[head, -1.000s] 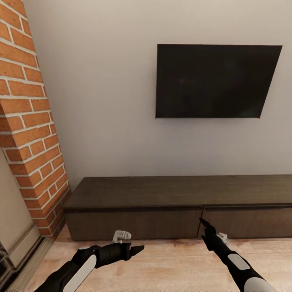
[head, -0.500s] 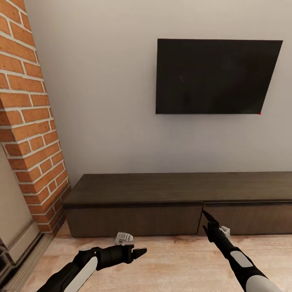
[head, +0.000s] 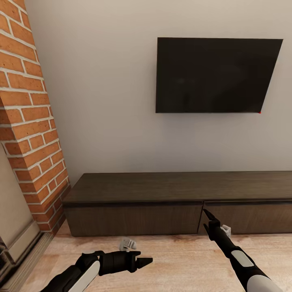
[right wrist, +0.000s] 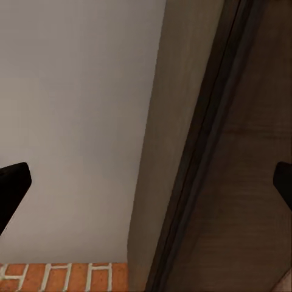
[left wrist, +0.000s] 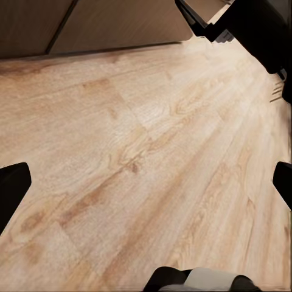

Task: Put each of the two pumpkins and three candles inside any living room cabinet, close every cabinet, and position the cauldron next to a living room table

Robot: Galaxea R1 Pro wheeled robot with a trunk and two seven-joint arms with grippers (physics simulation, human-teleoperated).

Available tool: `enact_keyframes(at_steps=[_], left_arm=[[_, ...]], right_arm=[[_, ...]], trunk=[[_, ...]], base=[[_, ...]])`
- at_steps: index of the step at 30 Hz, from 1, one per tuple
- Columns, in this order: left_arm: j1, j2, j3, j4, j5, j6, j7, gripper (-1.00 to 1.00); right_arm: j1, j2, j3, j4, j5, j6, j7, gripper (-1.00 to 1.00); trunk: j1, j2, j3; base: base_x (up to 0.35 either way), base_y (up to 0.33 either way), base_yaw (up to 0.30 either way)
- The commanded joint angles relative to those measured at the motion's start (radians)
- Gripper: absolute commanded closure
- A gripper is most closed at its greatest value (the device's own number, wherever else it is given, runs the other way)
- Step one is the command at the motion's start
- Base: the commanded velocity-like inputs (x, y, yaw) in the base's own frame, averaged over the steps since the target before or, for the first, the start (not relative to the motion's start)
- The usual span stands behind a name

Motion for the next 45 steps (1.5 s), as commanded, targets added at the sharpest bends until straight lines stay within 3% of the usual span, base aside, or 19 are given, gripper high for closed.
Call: enact_keyframes(at_steps=[1,9,23,32,45], left_arm=[[-0.001,0.001,-0.005,-0.004,0.01,0.008,0.0,-1.0],[0.0,0.002,-0.017,-0.032,0.011,0.013,-0.027,-1.0],[0.0,0.002,-0.026,-0.038,0.01,0.032,-0.046,-1.0],[0.0,0.002,-0.026,-0.037,0.01,0.032,-0.05,-1.0],[0.0,0.002,-0.026,-0.038,0.01,0.032,-0.053,-1.0]], right_arm=[[-0.001,0.0,-0.003,0.001,-0.007,0.01,0.007,-1.0],[-0.001,-0.01,-0.004,0.002,-0.013,0.015,0.028,-1.0],[-0.001,-0.017,-0.008,0.003,-0.018,0.016,0.03,-1.0],[-0.001,-0.017,-0.014,0.004,-0.019,0.016,0.028,-1.0],[-0.001,-0.018,-0.016,0.004,-0.02,0.016,0.028,-1.0]], trunk=[[0.0,0.0,-0.001],[0.0,0.0,-0.001],[0.0,0.0,-0.001],[0.0,0.0,-0.001],[0.05,-0.091,-0.042]], base=[[0.0,0.0,0.0],[0.033,0.0,0.0],[0.281,0.0,0.0],[0.077,0.0,0.0],[0.004,0.0,0.0]])
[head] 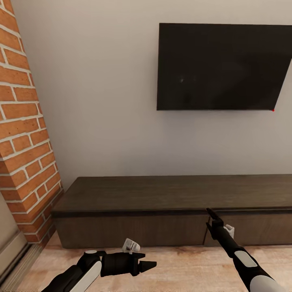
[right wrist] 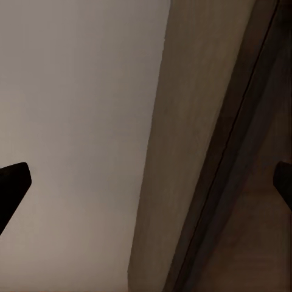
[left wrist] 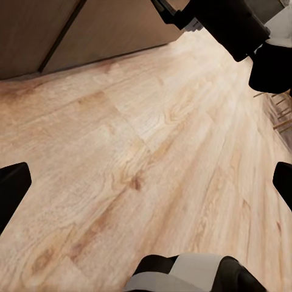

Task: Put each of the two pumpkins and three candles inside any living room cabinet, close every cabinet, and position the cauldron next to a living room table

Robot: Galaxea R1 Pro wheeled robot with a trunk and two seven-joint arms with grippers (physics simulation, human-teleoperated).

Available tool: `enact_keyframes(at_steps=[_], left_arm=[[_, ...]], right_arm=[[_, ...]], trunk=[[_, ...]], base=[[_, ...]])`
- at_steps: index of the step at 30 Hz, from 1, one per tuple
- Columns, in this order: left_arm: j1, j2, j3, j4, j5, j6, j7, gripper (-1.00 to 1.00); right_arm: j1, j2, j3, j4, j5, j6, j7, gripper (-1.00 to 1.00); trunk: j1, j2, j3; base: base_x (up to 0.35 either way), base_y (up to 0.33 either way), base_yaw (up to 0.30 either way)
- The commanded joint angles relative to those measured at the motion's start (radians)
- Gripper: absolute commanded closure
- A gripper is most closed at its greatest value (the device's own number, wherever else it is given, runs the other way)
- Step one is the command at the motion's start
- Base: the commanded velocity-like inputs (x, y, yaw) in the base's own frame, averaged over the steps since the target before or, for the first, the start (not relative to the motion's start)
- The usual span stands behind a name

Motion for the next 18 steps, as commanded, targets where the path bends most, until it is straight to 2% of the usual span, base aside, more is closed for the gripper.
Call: enact_keyframes(at_steps=[1,11,18], left_arm=[[-0.001,0.001,-0.002,-0.001,0.011,0.008,0.002,-1.0],[-0.001,0.001,-0.004,-0.001,0.011,0.008,0.0,-1.0],[-0.001,0.001,-0.006,0.0,0.011,0.007,-0.033,-1.0]], right_arm=[[-0.001,0.0,-0.003,0.001,-0.007,0.009,0.002,-1.0],[0.0,0.0,-0.003,0.001,-0.007,0.009,0.003,-1.0],[0.0,0.0,-0.003,0.001,-0.008,0.009,0.002,-1.0]], trunk=[[0.004,-0.008,-0.004],[0.012,-0.017,-0.042],[0.015,-0.019,-0.069]], base=[[0.0,0.0,0.0],[0.0,0.0,0.0],[0.0,0.0,0.0]])
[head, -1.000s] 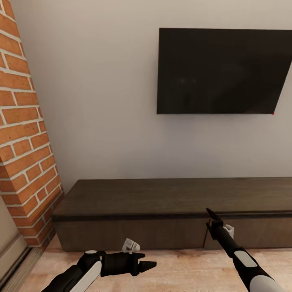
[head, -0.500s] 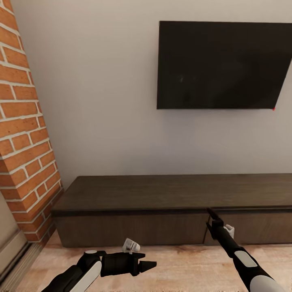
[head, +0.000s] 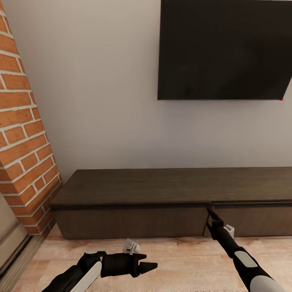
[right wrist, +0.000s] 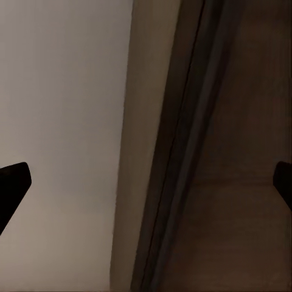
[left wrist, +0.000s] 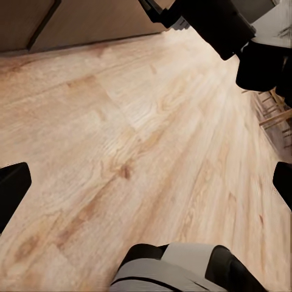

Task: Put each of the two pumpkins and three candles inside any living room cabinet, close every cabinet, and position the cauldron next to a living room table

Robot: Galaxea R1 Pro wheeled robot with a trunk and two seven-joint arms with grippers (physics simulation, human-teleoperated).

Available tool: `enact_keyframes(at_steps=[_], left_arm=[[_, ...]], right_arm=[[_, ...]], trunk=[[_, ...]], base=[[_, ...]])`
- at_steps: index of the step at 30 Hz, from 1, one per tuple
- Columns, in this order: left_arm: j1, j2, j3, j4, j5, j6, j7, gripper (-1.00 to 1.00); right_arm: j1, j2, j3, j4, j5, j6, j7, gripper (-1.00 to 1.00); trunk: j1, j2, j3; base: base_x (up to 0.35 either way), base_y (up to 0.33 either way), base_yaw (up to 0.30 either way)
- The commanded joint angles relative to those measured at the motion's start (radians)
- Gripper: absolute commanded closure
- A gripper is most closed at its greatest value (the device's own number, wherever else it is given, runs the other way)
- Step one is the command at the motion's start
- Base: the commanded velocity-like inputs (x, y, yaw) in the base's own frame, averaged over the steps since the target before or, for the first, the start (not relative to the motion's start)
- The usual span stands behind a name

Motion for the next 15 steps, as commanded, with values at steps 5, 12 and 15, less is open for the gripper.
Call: enact_keyframes(at_steps=[5,12,15], left_arm=[[-0.001,0.001,-0.003,0.0,0.011,0.008,-0.005,-1.0],[-0.001,0.001,-0.004,-0.001,0.01,0.008,-0.01,-1.0],[-0.001,0.001,-0.004,-0.001,0.009,0.007,-0.018,-1.0]], right_arm=[[0.0,0.0,-0.003,0.001,-0.008,0.009,0.001,-1.0],[0.0,-0.007,-0.003,0.003,-0.008,0.009,0.003,-1.0],[0.0,-0.012,-0.003,0.004,-0.009,0.009,0.003,-1.0]], trunk=[[0.002,-0.002,-0.02],[0.005,-0.003,-0.047],[0.006,-0.004,-0.055]], base=[[0.0,0.0,0.0],[0.0,0.0,0.0],[0.0,0.0,0.0]])
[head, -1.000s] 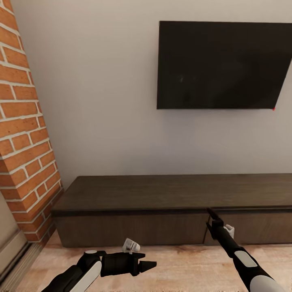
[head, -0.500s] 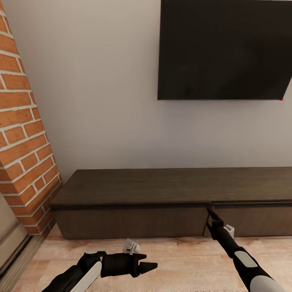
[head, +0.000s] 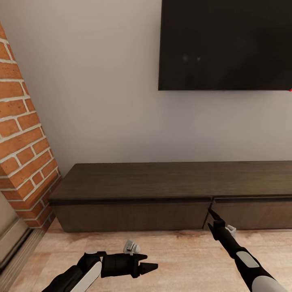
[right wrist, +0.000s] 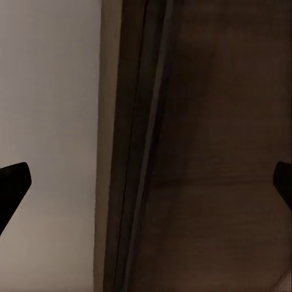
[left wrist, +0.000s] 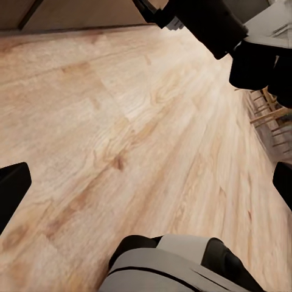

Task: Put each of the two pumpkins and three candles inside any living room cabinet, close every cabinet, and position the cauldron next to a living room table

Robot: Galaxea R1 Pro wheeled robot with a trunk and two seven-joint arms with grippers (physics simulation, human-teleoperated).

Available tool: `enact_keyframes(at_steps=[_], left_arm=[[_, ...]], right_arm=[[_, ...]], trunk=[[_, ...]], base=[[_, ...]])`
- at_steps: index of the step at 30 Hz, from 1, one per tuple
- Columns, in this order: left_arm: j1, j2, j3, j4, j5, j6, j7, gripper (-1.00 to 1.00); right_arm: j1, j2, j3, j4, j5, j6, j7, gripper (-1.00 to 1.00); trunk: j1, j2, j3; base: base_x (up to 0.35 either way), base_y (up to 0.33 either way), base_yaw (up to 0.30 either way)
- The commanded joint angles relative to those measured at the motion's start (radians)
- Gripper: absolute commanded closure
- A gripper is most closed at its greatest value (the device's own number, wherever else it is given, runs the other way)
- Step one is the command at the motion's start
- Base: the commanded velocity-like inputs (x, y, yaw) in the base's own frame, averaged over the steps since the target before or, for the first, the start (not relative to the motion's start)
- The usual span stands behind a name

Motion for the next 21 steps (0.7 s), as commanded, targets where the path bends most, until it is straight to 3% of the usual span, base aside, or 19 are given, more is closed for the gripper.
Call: enact_keyframes(at_steps=[1,4,9,21], left_arm=[[-0.001,0.001,-0.002,-0.001,0.01,0.008,-0.004,-1.0],[-0.001,0.001,-0.007,-0.001,0.01,0.008,-0.011,-1.0],[-0.001,0.001,-0.025,-0.002,0.01,0.007,-0.016,-1.0],[-0.001,0.002,-0.032,-0.002,0.01,0.005,-0.025,-1.0]], right_arm=[[-0.001,-0.001,-0.003,0.001,-0.007,0.009,0.002,-1.0],[-0.001,-0.003,-0.003,0.001,-0.008,0.01,0.003,-1.0],[-0.001,-0.004,-0.003,0.001,-0.008,0.01,0.013,-1.0],[-0.001,-0.004,-0.003,0.003,-0.008,0.01,0.021,-1.0]], trunk=[[0.0,0.0,-0.001],[0.0,0.0,-0.001],[0.002,-0.002,-0.02],[0.002,-0.002,-0.02]], base=[[0.0,0.0,0.0],[0.0,0.0,0.0],[0.0,0.0,0.0],[0.0,0.0,0.0]])
